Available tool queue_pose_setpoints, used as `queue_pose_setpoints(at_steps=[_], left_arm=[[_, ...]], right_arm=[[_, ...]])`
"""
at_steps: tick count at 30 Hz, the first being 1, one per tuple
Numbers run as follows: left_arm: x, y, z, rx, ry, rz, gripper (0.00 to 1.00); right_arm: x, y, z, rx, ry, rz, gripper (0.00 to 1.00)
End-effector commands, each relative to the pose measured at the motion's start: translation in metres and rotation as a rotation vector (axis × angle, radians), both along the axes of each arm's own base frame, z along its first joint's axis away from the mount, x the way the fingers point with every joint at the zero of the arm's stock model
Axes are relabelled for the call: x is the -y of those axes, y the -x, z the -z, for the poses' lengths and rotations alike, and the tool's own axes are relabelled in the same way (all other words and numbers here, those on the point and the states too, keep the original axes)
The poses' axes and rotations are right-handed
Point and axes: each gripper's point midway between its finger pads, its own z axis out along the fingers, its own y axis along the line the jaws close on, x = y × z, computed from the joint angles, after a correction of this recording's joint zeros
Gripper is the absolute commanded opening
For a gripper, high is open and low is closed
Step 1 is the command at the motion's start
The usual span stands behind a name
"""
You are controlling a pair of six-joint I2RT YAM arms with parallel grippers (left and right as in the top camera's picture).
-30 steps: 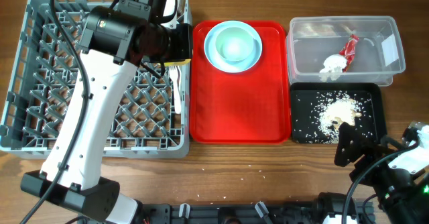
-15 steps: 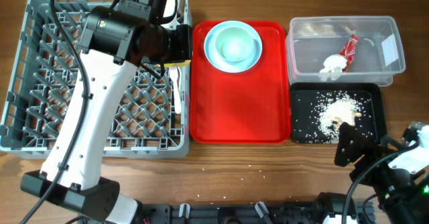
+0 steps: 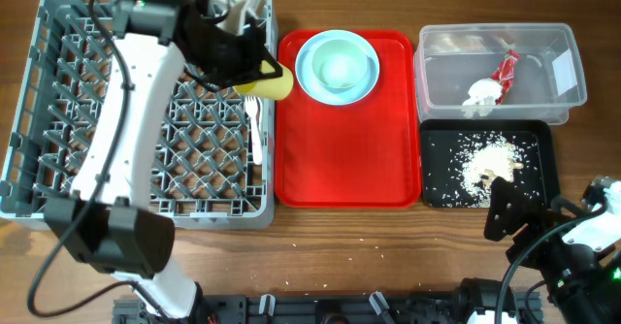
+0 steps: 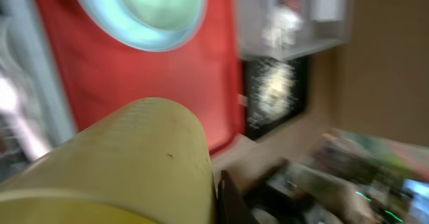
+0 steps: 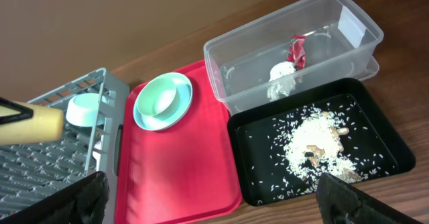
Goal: Sort waste into correct bins and load items into the dishwasher rack
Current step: 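Carry the yellow cup into the rack and release it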
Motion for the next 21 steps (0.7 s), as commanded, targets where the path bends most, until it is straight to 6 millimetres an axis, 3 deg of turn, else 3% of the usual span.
queue_pose_setpoints(at_steps=[1,3,8,11,15,18,21], left_arm=[[0.002,0.003,-0.005,-0.043,0.382,0.102,0.04],[-0.01,0.002,0.009,-0.071,0.493,0.086,0.04],[-0.036,0.002,0.052,-0.123,0.676,-0.008,0.28],[-0.044,0.001,0.074,-0.12,0.667,-0.03,0.27],[-0.063,0.0,0.101,-0.141,0.511,-0.066,0.25],[-0.074,0.002,0.117,-0.163,0.417,-0.086,0.29],[-0.084,-0.003,0.119,-0.169,0.405,-0.125,0.39]], right_arm=[[-0.001,0.0,-0.002,0.007,-0.01,-0.001,1.0],[-0.001,0.0,-0.002,0.007,-0.01,-0.001,1.0],[-0.001,0.0,-0.002,0.007,-0.01,-0.001,1.0],[-0.001,0.0,-0.002,0.007,-0.01,-0.001,1.0],[-0.001,0.0,-0.002,0.007,-0.01,-0.001,1.0],[-0.001,0.0,-0.002,0.007,-0.01,-0.001,1.0],[-0.001,0.0,-0.002,0.007,-0.01,-0.001,1.0]])
